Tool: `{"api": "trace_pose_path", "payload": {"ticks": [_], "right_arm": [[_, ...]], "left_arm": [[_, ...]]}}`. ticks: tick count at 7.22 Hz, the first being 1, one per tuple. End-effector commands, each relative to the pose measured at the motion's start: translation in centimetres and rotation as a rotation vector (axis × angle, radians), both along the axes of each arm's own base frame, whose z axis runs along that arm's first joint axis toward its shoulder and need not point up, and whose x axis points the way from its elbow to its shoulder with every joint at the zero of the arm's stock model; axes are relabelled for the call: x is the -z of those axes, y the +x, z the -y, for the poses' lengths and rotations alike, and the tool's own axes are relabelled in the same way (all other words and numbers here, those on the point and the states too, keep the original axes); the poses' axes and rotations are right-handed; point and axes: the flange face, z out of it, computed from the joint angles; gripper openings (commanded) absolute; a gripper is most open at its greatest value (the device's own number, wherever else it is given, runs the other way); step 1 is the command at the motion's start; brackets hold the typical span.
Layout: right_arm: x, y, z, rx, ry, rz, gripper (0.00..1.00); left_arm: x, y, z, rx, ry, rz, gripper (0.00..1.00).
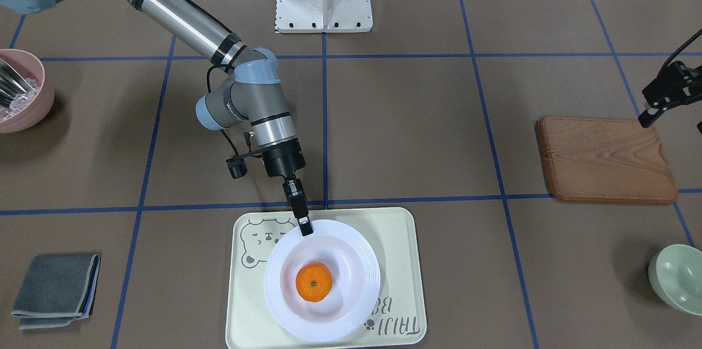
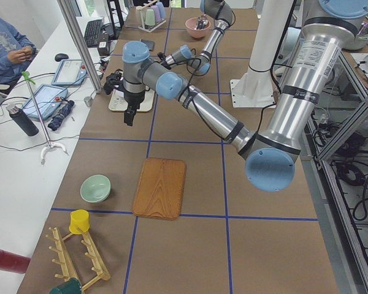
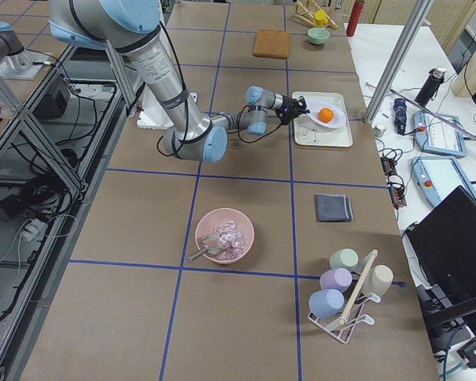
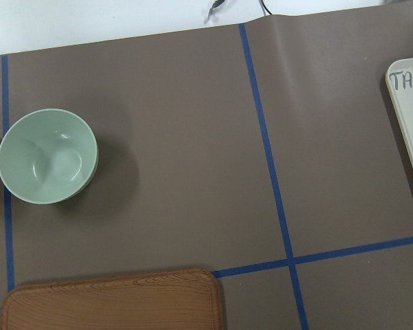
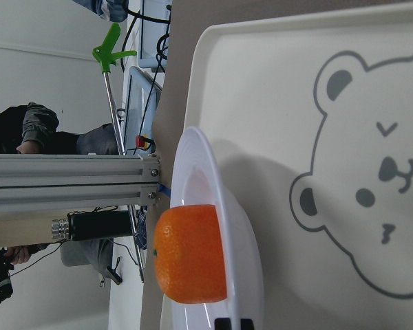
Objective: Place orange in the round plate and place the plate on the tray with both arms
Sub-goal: 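Open the right gripper and pull it back from the plate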
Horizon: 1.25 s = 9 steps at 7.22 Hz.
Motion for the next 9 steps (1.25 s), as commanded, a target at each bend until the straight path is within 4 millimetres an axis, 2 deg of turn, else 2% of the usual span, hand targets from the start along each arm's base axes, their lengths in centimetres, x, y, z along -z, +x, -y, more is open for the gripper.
{"api": "trace_pose_path", "payload": {"ticks": [1,2,3,4,5,6,7,8,9], "right_arm": [[0.7,0.3,-0.3,0.002,0.01,0.012,1.0],[1.6,0.6,-2.3,0.027,0.034,0.033,1.0],[1.0,0.5,-4.9,0.06,0.05,0.029,1.0],[1.2,1.3,-8.0,0.1,0.114,-0.007,1.0],[0.6,2.5,-10.6,0.133,0.14,-0.012,1.0],[-0.3,4.4,-11.8,0.155,0.156,-0.02,1.0],[-1.1,6.2,-13.3,0.305,0.311,-0.195,1.0],[-1.5,9.1,-10.6,0.379,0.435,-0.366,1.0],[-2.9,12.3,-8.0,0.435,0.44,-0.422,1.0]], "left_arm": [[0.1,0.0,0.0,0.0,0.001,0.0,0.98],[0.1,0.0,0.0,0.0,0.001,0.0,0.98],[0.0,0.0,0.0,0.0,0.0,0.0,0.98],[0.0,0.0,0.0,0.0,0.0,0.0,0.98],[-0.2,0.1,0.0,-0.002,-0.003,0.001,0.98],[-0.3,0.1,0.1,-0.001,-0.006,0.003,0.98],[-0.5,0.1,0.1,-0.002,-0.007,0.006,0.98],[-0.8,-0.1,-0.1,-0.001,-0.01,0.007,0.98],[-0.9,-0.1,-0.1,-0.001,-0.013,0.009,0.98]]}}
